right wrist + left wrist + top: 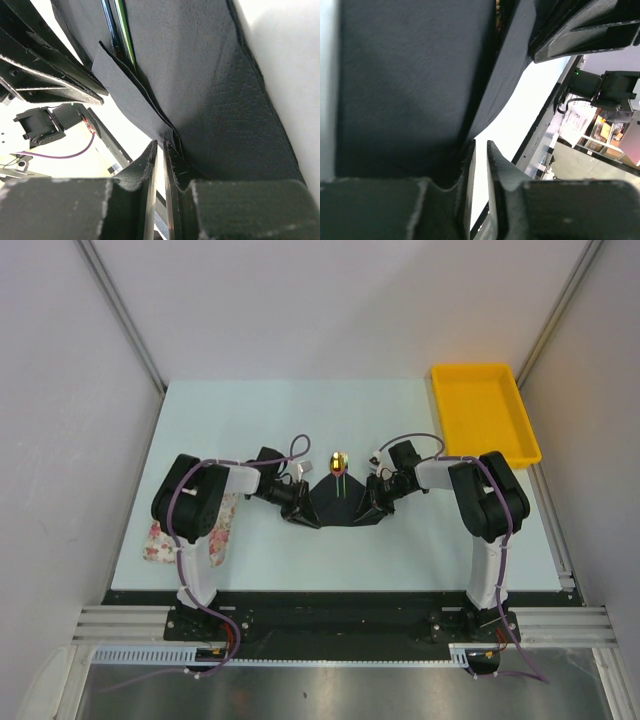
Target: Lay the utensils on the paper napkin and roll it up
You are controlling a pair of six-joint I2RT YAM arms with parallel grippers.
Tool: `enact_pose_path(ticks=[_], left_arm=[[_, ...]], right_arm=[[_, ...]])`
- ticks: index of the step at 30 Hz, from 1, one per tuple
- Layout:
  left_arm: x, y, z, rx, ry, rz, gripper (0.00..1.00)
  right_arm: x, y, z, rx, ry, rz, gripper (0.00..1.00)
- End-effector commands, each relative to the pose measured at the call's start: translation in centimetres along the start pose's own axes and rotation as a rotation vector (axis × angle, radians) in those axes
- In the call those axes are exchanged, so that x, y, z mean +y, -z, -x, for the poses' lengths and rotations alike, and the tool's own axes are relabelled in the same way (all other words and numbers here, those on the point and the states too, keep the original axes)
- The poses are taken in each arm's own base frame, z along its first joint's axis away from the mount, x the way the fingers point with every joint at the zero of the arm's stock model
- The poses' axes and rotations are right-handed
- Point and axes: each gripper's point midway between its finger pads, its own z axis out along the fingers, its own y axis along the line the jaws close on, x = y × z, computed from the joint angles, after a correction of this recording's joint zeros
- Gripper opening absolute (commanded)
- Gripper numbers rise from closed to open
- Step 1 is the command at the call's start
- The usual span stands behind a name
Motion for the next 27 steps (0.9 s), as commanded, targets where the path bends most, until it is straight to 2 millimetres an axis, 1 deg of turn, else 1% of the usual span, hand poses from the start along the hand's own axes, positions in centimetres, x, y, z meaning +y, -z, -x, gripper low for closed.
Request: enact_pose_path(ticks=[1,3,4,6,8,10,11,12,15,20,25,27], left_arm=[[1.1,0.9,0.5,-0.038,-0.001,0.037,0.18],[0.4,1.2,0.4,-0.032,-0.042,0.018,0.17],[-0.7,1.7,0.7,-0.047,-0.096,0.002,0.17],[-2.6,2.1,0.7,-0.057,-0.168,-0.039,0.17],[-5.2,2.9,1.3,-0.099,-0.262,-0.072,0.18],[-7.3,2.7,1.3,-0.105,-0.308,-0.095,0.20],[-7.9,2.5,1.5,-0.106,-0.328,-0.100,0.20],[-8.5,2.0,1.3,-0.096,-0.342,-0.105,0.20],[-8.4,0.6,1.8,-0.091,-0.315,-0.102,0.20],[-7.2,-0.4,3.5,-0.119,-0.293,-0.062,0.19],[-4.4,-1.7,3.7,-0.092,-0.234,0.011,0.18],[-3.7,-2.0,3.5,-0.075,-0.211,0.030,0.16]], right_arm=[[-2.5,-0.1,0.7,-0.028,-0.004,-0.091,0.15],[-2.4,-0.1,0.6,-0.030,0.000,-0.091,0.15],[-2.4,-0.1,0.6,-0.031,0.006,-0.092,0.15],[-2.4,-0.1,0.7,-0.030,0.002,-0.091,0.15],[-2.3,-0.2,0.6,-0.027,0.000,-0.087,0.15],[-2.1,-0.3,0.6,-0.029,0.006,-0.084,0.15],[-2.0,-0.3,0.6,-0.028,0.007,-0.085,0.15],[-2.0,-0.3,0.5,-0.028,0.009,-0.085,0.15],[-2.1,-0.3,0.5,-0.028,0.010,-0.088,0.15],[-2.1,0.0,0.6,-0.037,0.011,-0.093,0.15],[-2.3,0.0,0.6,-0.035,0.010,-0.099,0.16],[-2.2,0.0,0.6,-0.038,0.016,-0.102,0.16]])
